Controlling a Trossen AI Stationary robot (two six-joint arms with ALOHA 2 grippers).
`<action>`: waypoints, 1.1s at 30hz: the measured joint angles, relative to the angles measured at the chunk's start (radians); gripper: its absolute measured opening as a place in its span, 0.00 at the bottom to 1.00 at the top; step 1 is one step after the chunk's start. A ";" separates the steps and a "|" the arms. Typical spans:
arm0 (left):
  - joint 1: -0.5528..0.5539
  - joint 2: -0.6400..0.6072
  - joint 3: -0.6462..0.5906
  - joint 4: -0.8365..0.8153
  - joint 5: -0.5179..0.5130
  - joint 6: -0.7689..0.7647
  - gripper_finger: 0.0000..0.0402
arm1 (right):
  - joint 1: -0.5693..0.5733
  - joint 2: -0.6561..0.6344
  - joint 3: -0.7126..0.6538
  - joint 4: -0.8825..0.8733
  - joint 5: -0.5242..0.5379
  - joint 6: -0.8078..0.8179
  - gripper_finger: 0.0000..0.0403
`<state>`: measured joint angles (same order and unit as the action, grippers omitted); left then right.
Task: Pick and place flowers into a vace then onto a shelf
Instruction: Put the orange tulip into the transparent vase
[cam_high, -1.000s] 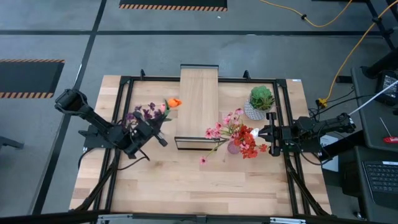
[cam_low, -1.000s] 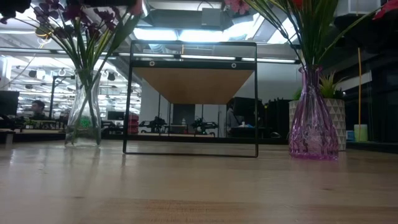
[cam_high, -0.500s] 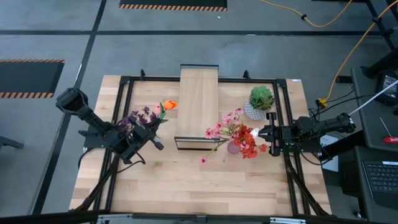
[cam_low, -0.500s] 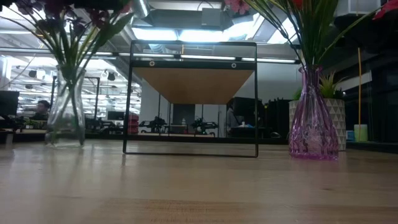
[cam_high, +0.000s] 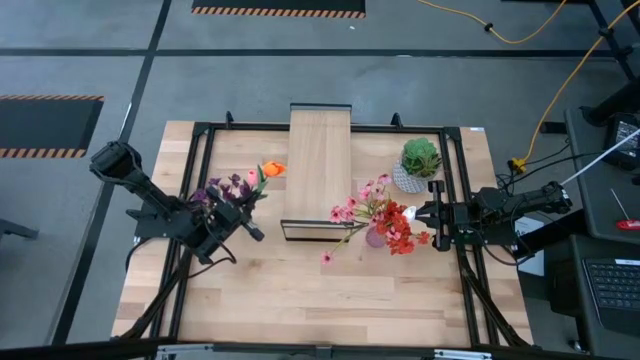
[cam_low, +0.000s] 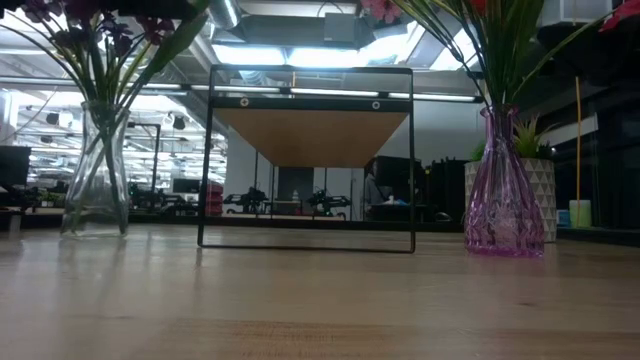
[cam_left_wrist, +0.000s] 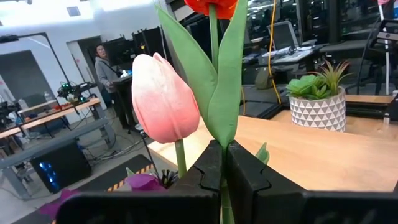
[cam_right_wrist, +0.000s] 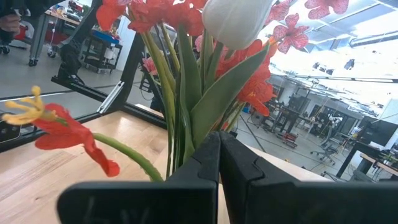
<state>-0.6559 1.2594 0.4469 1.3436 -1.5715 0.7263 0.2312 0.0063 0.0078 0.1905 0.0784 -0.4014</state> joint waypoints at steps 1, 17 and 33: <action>0.000 0.000 0.000 -0.008 0.000 -0.007 0.01 | 0.000 0.000 0.000 0.000 0.000 0.000 0.02; 0.000 0.000 0.000 -0.047 0.003 -0.051 0.09 | 0.000 0.000 0.000 0.000 0.000 0.000 0.02; 0.000 -0.001 0.000 -0.029 0.001 -0.004 0.22 | 0.000 0.000 0.000 0.000 0.000 0.000 0.02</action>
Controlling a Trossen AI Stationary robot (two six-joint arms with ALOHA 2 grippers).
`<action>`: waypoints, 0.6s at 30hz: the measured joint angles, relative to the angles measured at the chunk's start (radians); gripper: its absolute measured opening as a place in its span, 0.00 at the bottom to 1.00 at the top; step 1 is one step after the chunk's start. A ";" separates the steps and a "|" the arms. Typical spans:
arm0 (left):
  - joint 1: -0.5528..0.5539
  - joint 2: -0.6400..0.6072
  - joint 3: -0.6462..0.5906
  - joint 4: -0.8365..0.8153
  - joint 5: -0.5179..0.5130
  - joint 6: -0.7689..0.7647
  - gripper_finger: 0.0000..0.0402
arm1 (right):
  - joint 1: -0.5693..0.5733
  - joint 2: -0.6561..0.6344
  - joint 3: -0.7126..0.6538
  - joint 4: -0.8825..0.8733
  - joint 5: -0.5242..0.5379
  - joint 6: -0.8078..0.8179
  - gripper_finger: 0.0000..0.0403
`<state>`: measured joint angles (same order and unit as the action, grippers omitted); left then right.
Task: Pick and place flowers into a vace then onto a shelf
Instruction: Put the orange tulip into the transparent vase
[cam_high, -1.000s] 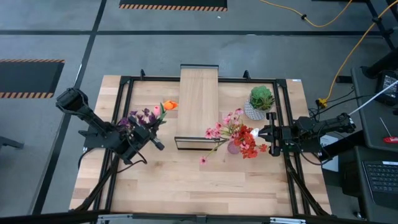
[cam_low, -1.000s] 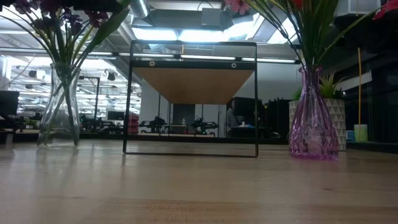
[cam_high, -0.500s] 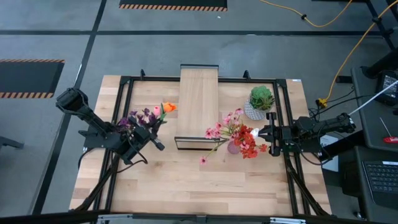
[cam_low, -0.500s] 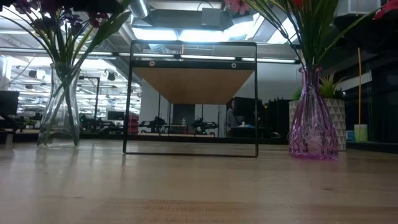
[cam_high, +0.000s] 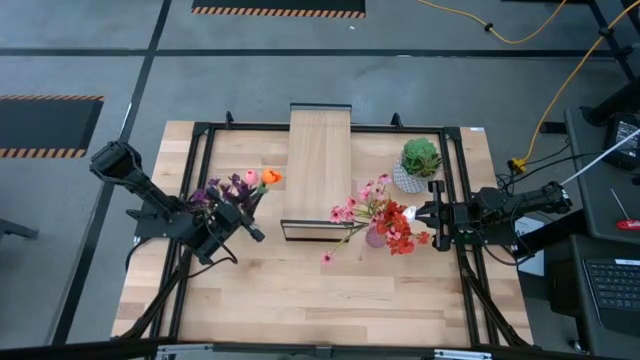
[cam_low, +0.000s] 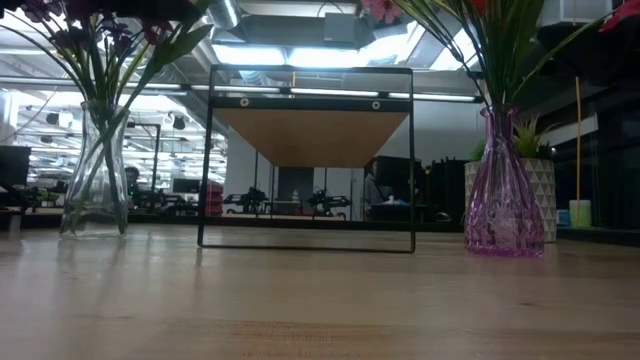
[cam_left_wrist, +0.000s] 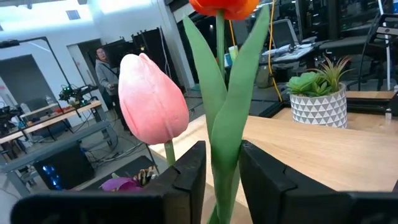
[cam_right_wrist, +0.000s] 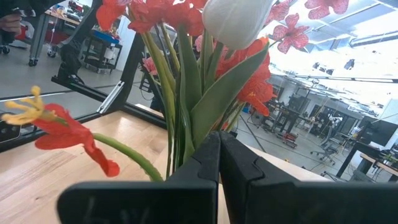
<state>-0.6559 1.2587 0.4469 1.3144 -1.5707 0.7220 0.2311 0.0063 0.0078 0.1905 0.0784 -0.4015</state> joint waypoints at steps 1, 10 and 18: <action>0.000 0.000 0.000 0.000 0.000 0.005 0.23 | 0.000 0.000 0.000 0.000 0.000 0.000 0.02; -0.033 0.000 0.003 0.070 -0.001 0.078 0.27 | 0.000 0.000 0.000 0.000 0.000 0.000 0.02; -0.091 -0.001 0.051 0.108 -0.001 0.261 0.27 | 0.000 0.000 0.000 0.000 0.000 0.000 0.02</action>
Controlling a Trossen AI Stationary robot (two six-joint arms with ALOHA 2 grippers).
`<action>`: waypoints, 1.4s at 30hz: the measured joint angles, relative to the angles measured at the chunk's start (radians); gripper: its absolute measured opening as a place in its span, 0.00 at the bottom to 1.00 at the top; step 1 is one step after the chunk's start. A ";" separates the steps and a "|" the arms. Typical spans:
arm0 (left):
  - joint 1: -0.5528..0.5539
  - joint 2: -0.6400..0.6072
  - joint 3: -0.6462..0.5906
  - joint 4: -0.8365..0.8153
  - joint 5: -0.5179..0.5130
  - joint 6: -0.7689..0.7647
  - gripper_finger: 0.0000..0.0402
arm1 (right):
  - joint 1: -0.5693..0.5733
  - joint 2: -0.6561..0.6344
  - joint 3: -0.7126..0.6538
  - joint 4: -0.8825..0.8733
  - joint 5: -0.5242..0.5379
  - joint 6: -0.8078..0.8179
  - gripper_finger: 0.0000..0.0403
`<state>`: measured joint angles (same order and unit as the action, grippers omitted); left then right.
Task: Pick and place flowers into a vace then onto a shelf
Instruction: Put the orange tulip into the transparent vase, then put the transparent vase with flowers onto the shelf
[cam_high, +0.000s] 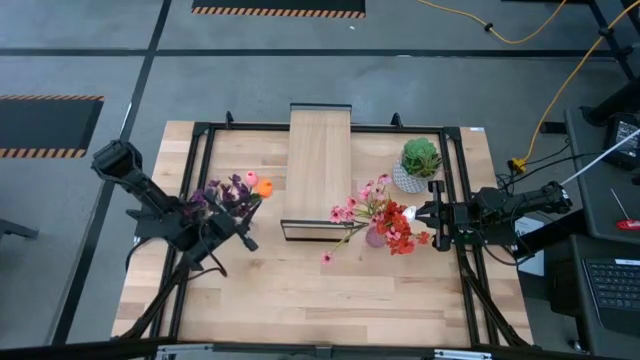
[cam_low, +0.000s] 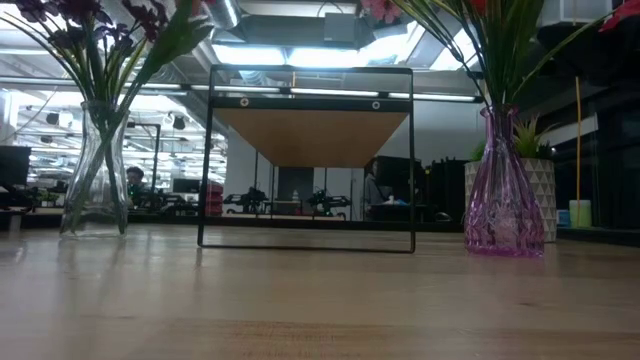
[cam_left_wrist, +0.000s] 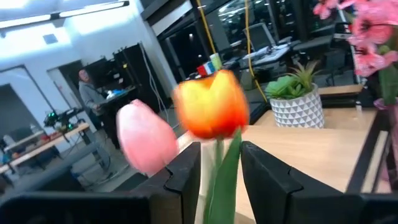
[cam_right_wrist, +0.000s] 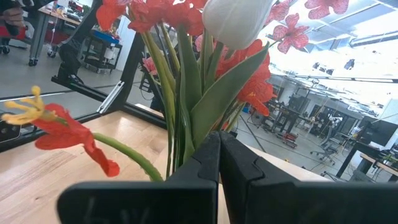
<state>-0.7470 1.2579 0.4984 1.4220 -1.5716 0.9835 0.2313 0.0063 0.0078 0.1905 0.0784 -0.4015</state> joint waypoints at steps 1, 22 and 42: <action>-0.008 0.000 0.000 0.000 0.000 0.008 0.27 | 0.000 0.000 0.000 0.000 0.000 0.000 0.02; -0.134 -0.121 0.093 0.004 0.000 0.123 0.25 | 0.000 0.000 0.000 -0.002 0.000 0.008 0.02; -0.231 -0.122 0.208 -0.066 0.003 0.097 0.01 | 0.000 0.000 0.000 -0.001 0.000 0.034 0.02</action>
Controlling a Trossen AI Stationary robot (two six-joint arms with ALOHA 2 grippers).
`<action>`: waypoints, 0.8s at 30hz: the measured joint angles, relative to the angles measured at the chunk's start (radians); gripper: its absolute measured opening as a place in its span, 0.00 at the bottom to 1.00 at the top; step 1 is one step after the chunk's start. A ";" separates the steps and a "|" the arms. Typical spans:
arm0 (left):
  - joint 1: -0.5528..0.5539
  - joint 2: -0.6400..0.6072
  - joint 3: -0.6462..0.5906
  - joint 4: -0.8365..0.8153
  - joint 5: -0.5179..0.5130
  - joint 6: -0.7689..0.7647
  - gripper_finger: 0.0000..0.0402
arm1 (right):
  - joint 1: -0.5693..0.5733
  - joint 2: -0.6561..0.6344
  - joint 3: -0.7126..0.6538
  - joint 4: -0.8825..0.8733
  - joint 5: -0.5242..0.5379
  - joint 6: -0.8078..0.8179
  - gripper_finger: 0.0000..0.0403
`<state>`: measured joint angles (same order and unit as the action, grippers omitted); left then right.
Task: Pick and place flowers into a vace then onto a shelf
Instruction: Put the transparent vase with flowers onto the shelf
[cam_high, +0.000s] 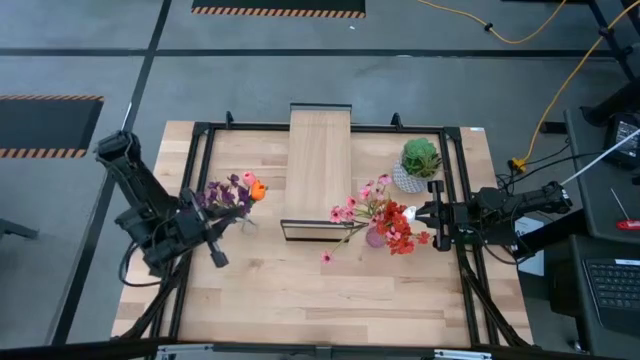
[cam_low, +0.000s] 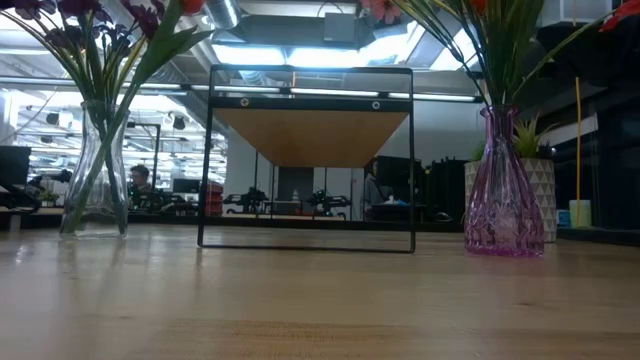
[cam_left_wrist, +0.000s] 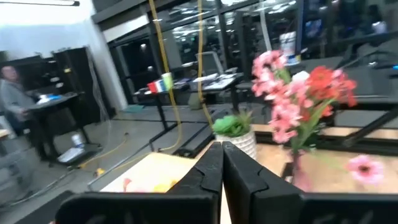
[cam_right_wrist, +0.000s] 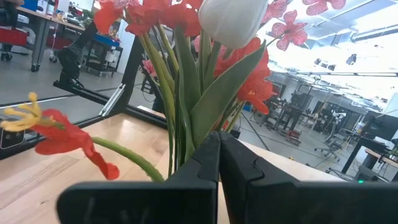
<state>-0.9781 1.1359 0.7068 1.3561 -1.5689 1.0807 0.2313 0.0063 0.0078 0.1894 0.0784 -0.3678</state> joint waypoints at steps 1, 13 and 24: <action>-0.014 0.000 0.014 -0.014 0.000 0.003 0.01 | 0.000 0.000 0.000 0.000 0.000 0.003 0.02; -0.177 0.047 0.139 -0.463 0.081 -0.317 0.01 | 0.000 0.000 0.000 -0.002 -0.002 0.140 0.01; -0.197 0.107 0.162 -0.890 0.407 -0.785 0.00 | 0.008 0.054 0.017 -0.027 -0.020 0.339 0.00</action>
<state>-1.1752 1.2427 0.8692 0.4662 -1.1620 0.2960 0.2392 0.0600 0.0248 0.1622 0.0582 -0.0290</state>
